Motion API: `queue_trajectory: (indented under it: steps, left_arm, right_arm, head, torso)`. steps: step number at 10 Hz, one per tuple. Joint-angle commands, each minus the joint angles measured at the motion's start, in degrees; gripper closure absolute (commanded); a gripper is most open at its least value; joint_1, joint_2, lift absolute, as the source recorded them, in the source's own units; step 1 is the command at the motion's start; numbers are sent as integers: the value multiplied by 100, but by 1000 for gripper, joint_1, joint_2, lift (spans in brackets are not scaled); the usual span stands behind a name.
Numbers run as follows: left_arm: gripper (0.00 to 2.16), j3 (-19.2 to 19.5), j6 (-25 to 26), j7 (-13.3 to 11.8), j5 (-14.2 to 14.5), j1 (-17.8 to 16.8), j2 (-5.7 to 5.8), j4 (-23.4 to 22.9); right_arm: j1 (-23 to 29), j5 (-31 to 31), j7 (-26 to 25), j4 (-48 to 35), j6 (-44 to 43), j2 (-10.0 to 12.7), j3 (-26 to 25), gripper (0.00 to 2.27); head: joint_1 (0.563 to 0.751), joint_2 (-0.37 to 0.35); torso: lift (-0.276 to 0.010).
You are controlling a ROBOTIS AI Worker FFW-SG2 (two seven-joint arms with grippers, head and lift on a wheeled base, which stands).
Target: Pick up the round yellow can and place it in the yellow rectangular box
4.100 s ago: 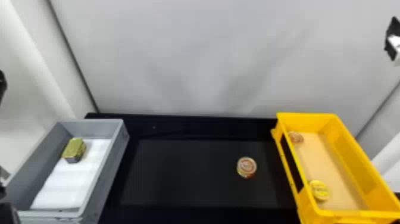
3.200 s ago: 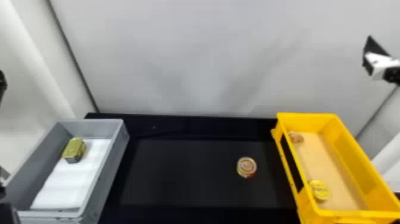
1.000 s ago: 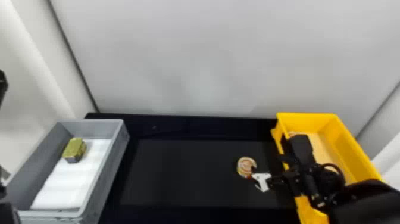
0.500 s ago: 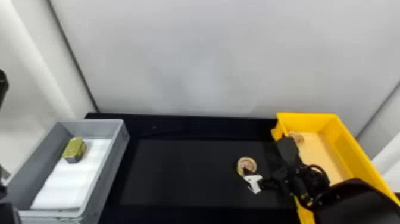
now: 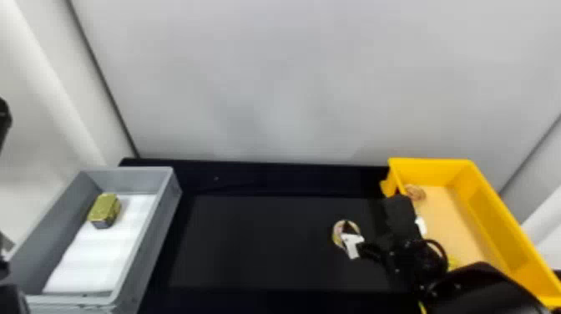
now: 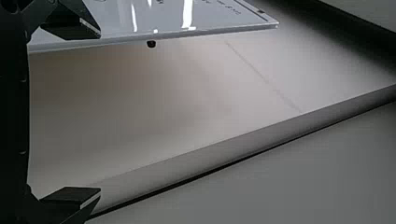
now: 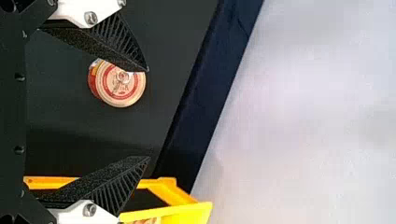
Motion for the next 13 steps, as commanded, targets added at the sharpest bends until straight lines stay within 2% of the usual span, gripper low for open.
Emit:
queue_trajectory:
  steps: [1,8,13]
  left_arm:
    - [96,0,-6,1,0,0,-15,0]
    - [96,-9,-6,1,0,-9,-15,9]
    - [96,9,-24,1,0,-9,-15,17]
  right_arm:
    - [18,-1210,-751,380,-127,-10,21,130]
    - [-571,-1473,-540,1013,40,7,373,133]
    - [-808,-1298,-487,1223,22,-2,461,133]
  head:
    - [694,14]
    - [694,14]
    - [694,14]
  torso:
    - [-60]
    - [-60]
    - [-60]
